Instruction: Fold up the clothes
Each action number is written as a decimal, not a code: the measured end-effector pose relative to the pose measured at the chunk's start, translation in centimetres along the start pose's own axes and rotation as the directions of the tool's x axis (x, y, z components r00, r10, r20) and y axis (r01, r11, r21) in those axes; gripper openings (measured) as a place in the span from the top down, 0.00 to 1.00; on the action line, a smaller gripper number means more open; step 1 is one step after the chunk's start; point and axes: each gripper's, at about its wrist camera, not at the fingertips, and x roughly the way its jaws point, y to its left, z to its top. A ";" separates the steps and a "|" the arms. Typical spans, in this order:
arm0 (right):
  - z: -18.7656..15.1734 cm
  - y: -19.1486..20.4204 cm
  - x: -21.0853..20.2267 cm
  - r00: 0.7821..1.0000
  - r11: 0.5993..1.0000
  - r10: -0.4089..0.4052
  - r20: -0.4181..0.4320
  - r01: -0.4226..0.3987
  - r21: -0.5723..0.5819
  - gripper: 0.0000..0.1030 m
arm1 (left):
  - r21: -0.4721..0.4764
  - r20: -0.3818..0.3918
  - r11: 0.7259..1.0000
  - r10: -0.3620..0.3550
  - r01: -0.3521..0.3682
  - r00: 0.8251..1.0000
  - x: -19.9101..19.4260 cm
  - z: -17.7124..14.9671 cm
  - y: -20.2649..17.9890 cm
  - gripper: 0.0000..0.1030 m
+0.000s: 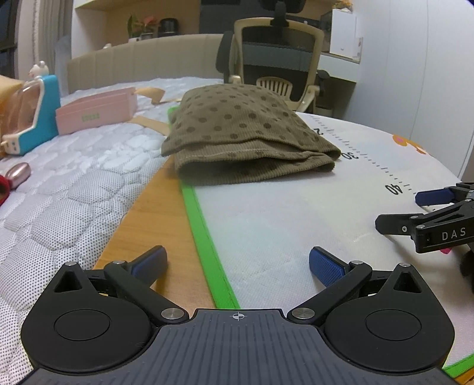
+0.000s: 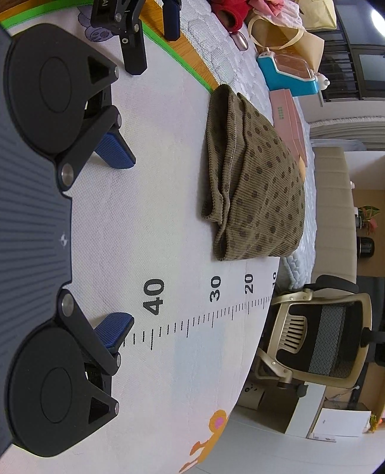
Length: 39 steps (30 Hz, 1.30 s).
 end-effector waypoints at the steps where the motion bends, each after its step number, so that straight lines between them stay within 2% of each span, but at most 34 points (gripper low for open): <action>1: 0.0 0.0 0.0 1.000 1.000 0.000 0.000 0.000 0.000 0.00 | -0.001 0.000 1.000 -0.001 0.001 1.000 0.0 0.0 0.0 0.00; 39: 0.0 0.0 -0.1 1.000 1.000 0.000 0.000 0.000 0.000 0.00 | 0.006 -0.008 1.000 0.013 -0.013 1.000 -0.1 0.0 -0.2 0.00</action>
